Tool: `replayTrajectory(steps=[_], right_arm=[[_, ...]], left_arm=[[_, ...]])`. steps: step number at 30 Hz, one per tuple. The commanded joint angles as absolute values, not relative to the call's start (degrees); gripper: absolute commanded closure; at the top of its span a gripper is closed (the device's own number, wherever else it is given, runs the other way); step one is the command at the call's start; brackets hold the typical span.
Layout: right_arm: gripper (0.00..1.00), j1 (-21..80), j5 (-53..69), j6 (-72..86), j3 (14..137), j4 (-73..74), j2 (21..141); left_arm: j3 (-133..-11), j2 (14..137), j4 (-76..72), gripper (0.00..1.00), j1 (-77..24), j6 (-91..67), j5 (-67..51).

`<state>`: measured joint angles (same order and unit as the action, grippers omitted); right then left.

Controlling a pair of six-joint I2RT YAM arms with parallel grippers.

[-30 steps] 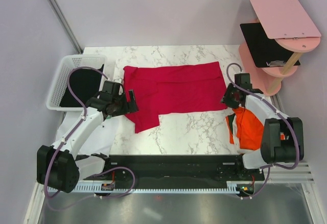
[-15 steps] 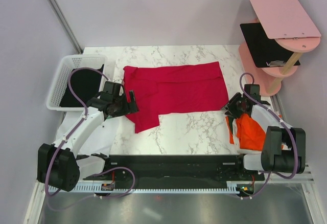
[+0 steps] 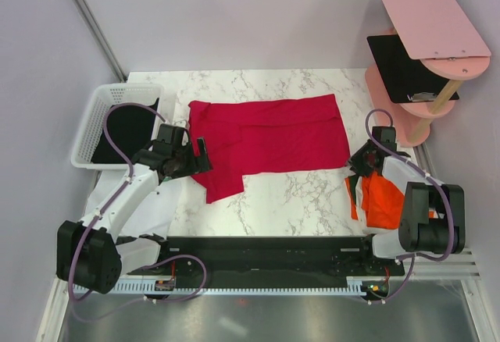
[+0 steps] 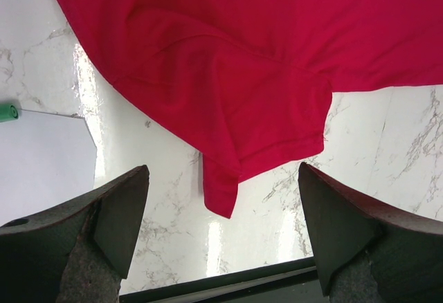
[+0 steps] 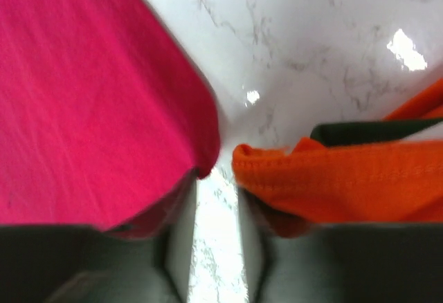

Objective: Fold and stack the t-shirts
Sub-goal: Grap the side of the flattened tshirt closest away from the robot with both arms

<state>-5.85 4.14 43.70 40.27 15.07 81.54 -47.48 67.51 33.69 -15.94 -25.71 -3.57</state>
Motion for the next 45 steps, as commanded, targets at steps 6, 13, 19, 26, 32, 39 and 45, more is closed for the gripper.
replayTrajectory(steps=[6,13,19,26,32,39,45], right_arm=[[1.0,-5.8,3.16,42.72,44.21,6.16,87.71],[1.0,-5.8,6.59,41.92,47.81,4.92,90.7],[1.0,-5.8,8.87,41.66,51.5,5.1,92.19],[1.0,-5.8,9.93,41.04,52.73,5.01,93.69],[1.0,-5.8,10.55,41.13,52.3,4.22,94.57],[1.0,-5.8,10.9,40.7,51.86,3.87,94.57],[1.0,-5.8,11.16,40.69,51.86,3.87,94.57]], left_arm=[[-47.2,73.47,34.01,0.06,-17.22,-27.51,-4.48],[-44.74,75.06,35.42,0.53,-19.94,-28.91,-7.2],[-44.03,78.48,35.51,0.54,-25.91,-31.55,-5.28],[-44.29,81.03,36.56,0.55,-29.53,-33.48,-0.97],[-47.2,83.49,41.83,0.61,-31.11,-33.92,6.23],[-49.13,85.69,42.8,0.67,-32.95,-34.63,8.0],[-50.45,87.71,43.68,0.54,-34.01,-34.72,10.01]])
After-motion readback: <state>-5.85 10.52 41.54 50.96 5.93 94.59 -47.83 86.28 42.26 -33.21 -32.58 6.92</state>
